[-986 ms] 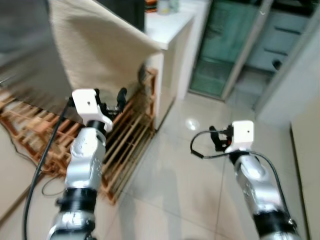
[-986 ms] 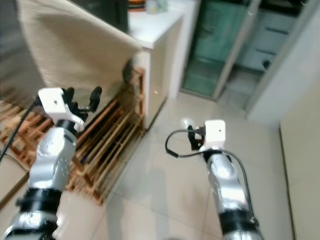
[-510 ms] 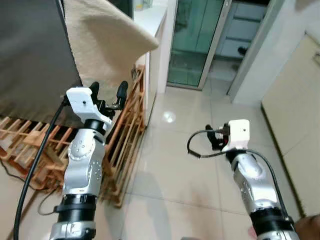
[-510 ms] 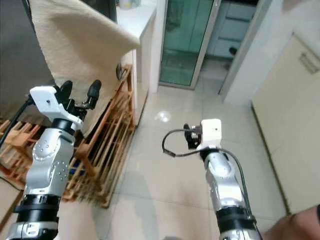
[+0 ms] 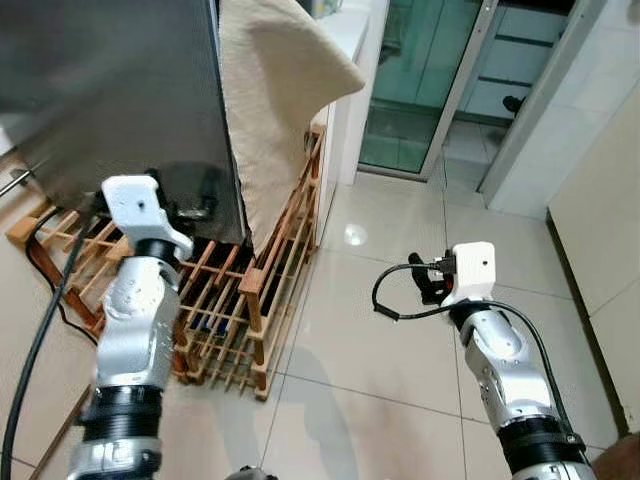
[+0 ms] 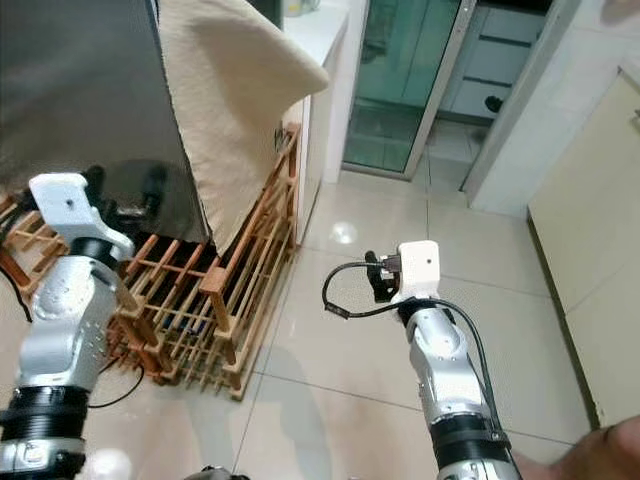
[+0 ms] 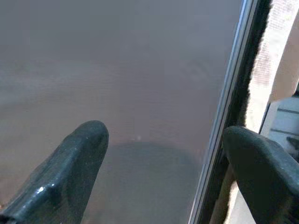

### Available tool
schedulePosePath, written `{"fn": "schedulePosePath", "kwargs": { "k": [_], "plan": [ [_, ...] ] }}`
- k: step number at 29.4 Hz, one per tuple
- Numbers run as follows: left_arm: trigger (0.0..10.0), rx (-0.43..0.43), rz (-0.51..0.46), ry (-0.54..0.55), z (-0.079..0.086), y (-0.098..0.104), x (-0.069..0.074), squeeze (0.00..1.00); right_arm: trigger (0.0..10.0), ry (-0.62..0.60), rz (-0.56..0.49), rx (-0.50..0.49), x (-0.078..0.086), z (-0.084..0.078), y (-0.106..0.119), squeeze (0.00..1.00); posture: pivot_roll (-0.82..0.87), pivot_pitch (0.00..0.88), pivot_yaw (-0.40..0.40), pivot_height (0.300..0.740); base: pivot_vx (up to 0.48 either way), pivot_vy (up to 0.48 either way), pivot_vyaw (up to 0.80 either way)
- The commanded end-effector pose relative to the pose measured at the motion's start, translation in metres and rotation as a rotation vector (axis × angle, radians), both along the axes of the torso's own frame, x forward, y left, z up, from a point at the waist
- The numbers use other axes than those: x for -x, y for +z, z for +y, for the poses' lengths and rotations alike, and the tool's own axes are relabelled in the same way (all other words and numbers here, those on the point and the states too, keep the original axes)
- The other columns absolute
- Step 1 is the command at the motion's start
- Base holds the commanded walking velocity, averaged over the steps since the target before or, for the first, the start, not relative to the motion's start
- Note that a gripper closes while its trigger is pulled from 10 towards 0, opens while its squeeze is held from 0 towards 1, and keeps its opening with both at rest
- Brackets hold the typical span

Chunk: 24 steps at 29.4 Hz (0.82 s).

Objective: Restocking fridge

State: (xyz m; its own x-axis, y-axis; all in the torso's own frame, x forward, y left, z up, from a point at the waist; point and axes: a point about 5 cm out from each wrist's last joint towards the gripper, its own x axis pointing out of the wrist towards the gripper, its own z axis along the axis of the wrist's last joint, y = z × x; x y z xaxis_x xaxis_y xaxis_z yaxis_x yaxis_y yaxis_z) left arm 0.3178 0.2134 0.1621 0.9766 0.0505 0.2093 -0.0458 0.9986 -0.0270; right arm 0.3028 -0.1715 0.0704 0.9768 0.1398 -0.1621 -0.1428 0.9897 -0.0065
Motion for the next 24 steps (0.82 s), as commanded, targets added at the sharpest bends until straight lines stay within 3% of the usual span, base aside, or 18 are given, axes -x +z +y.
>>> {"fn": "schedulePosePath", "kwargs": {
  "k": [1,5,10,16,24],
  "plan": [
    [10.0,-0.004,0.045,-0.049,-0.016,-0.010,0.001,0.00,10.0,-0.021,-0.013,0.003,-0.002,-0.004,0.004,0.23,-0.07,0.000,-0.031,0.740,0.000,0.000,0.00],
    [10.0,-0.016,0.093,-0.122,-0.040,-0.023,0.004,0.00,10.0,-0.038,-0.018,-0.002,-0.002,-0.006,0.004,0.23,-0.07,0.000,-0.031,0.740,0.000,0.000,0.00],
    [10.0,-0.042,0.096,-0.164,-0.051,-0.023,-0.002,0.00,10.0,-0.041,-0.017,0.000,-0.002,-0.006,0.003,0.23,-0.08,0.000,-0.028,0.740,0.000,0.000,0.00],
    [10.0,-0.088,0.120,-0.113,-0.045,-0.025,-0.004,0.00,10.0,-0.083,-0.024,-0.004,-0.004,-0.009,0.006,0.22,-0.08,0.000,-0.025,0.740,0.000,0.000,0.00],
    [10.0,-0.073,0.125,-0.116,-0.046,-0.027,-0.003,0.00,10.0,-0.110,-0.004,0.019,-0.006,-0.012,0.006,0.17,-0.08,0.000,-0.031,0.740,0.000,0.000,0.00]
  ]
}}
